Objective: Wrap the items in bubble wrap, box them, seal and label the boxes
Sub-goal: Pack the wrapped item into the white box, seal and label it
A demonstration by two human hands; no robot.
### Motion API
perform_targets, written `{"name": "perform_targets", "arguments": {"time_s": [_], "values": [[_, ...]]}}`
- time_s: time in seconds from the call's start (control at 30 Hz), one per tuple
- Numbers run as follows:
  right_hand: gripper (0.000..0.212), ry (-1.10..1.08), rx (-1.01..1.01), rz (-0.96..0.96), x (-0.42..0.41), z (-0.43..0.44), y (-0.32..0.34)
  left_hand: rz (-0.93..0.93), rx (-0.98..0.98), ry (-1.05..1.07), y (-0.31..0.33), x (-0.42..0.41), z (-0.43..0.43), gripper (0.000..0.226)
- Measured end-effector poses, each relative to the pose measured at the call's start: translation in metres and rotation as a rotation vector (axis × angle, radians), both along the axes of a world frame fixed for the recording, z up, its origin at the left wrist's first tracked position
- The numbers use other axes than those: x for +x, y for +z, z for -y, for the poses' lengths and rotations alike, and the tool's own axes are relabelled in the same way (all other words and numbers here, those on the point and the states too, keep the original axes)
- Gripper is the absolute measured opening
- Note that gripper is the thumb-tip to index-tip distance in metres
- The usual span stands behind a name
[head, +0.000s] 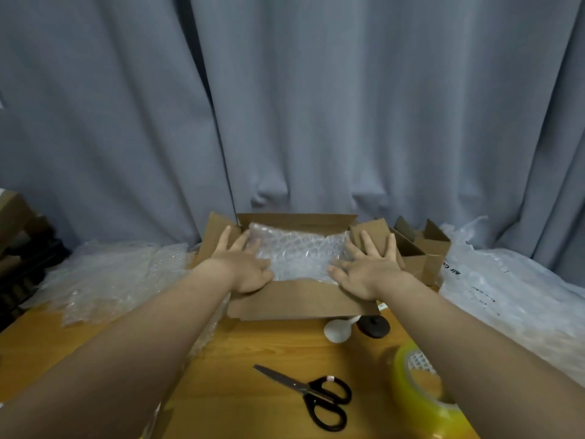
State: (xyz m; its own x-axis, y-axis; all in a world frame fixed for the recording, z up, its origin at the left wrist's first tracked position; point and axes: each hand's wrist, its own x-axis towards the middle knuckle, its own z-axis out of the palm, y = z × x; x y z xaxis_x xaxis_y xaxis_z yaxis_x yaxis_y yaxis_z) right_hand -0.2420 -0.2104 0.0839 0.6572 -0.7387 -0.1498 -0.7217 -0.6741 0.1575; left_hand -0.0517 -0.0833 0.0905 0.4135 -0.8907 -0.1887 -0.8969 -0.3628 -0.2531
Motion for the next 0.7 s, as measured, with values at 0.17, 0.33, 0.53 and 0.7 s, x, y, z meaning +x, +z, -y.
{"name": "perform_targets", "arguments": {"time_s": [0.17,0.33,0.53,0.7], "values": [[0.062,-0.150,0.357,0.291,-0.001,-0.005,0.006,-0.187,0.035,0.071,0.002,-0.004,0.014,0.058],[0.048,-0.002,0.247,0.348,0.003,0.010,-0.004,0.076,-0.341,0.119,0.007,0.008,0.004,0.053],[0.050,0.117,0.074,0.328,0.032,0.022,0.022,-0.395,-0.901,0.255,0.010,0.028,-0.016,0.085],[0.057,0.103,0.073,0.121,0.058,0.028,0.037,-0.421,-0.961,0.034,0.005,0.025,-0.014,0.038]]}}
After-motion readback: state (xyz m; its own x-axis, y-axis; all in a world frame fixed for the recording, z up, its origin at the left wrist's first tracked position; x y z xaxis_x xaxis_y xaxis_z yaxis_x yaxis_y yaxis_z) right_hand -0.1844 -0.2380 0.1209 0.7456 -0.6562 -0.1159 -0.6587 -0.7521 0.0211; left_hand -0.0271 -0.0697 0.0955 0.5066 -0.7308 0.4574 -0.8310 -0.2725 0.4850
